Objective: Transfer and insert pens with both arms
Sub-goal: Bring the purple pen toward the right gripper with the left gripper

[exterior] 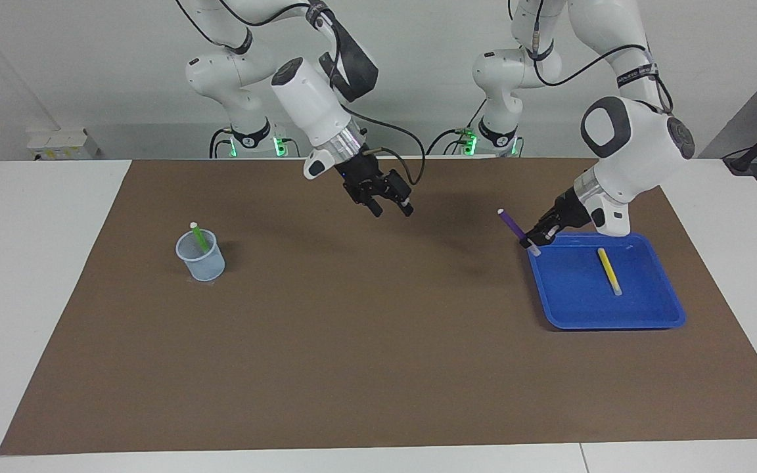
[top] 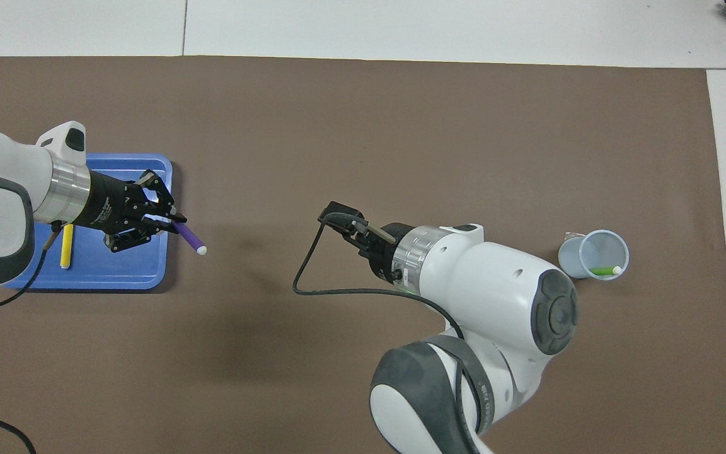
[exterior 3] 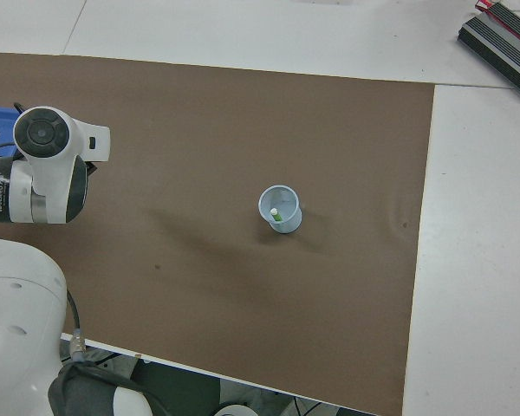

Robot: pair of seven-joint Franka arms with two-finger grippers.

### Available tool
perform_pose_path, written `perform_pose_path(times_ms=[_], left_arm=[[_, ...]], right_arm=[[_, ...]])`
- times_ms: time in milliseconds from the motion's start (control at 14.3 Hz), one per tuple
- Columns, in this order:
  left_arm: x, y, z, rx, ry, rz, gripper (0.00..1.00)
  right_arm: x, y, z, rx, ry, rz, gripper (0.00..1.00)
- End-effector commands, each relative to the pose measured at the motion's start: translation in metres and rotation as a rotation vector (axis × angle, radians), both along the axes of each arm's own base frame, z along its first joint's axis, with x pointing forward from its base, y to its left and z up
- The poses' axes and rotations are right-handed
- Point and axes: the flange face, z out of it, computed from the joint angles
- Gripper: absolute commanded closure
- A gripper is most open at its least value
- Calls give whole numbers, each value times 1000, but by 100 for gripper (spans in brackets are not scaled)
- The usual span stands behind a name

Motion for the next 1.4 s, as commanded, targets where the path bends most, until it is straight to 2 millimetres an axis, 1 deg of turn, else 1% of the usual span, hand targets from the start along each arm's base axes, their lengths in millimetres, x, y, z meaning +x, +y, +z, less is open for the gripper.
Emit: perform_pose_path(times_ms=[0, 70, 140, 210, 350, 420, 490, 560, 700, 770, 840, 980, 1190, 1260, 1330], left_arm=[[-19, -17, 7, -54, 85, 105, 100], [-25, -21, 7, -75, 108, 134, 100], [-32, -23, 7, -98, 131, 170, 100], [-39, -23, 10, -124, 143, 199, 100], [-47, -21, 14, -160, 161, 253, 100], [-50, -19, 18, -175, 169, 289, 100], [-55, -19, 22, -187, 173, 316, 100], [-60, -19, 26, -190, 174, 339, 100], [-69, -21, 33, -187, 166, 375, 100], [-73, -24, 37, -188, 167, 384, 100], [-76, -28, 40, -189, 170, 391, 100], [-79, -33, 45, -188, 169, 420, 100], [-85, -46, 46, -189, 163, 447, 100], [-87, -51, 48, -189, 154, 454, 100], [-88, -52, 48, -188, 151, 460, 100]], right_arm=[[-13, 28, 5, 45, -26, -1, 2], [-15, 31, 5, 45, -25, 3, 4], [-15, 32, 5, 48, -22, 0, 9], [-18, 35, 6, 50, -24, 6, 9], [-15, 43, 19, 81, -20, -16, 9], [-11, 48, 26, 103, -17, -34, 8], [-12, 58, 33, 122, -15, -36, 8], [-17, 66, 36, 132, -11, -30, 8], [-16, 72, 43, 145, -18, -28, 8], [-17, 78, 38, 142, -12, -23, 8], [-19, 82, 38, 147, -23, -24, 8], [-25, 92, 32, 151, -35, -20, 8], [-27, 94, 35, 157, -36, -22, 8], [-29, 98, 39, 162, -41, -16, 8], [-28, 98, 40, 164, -42, -16, 8]])
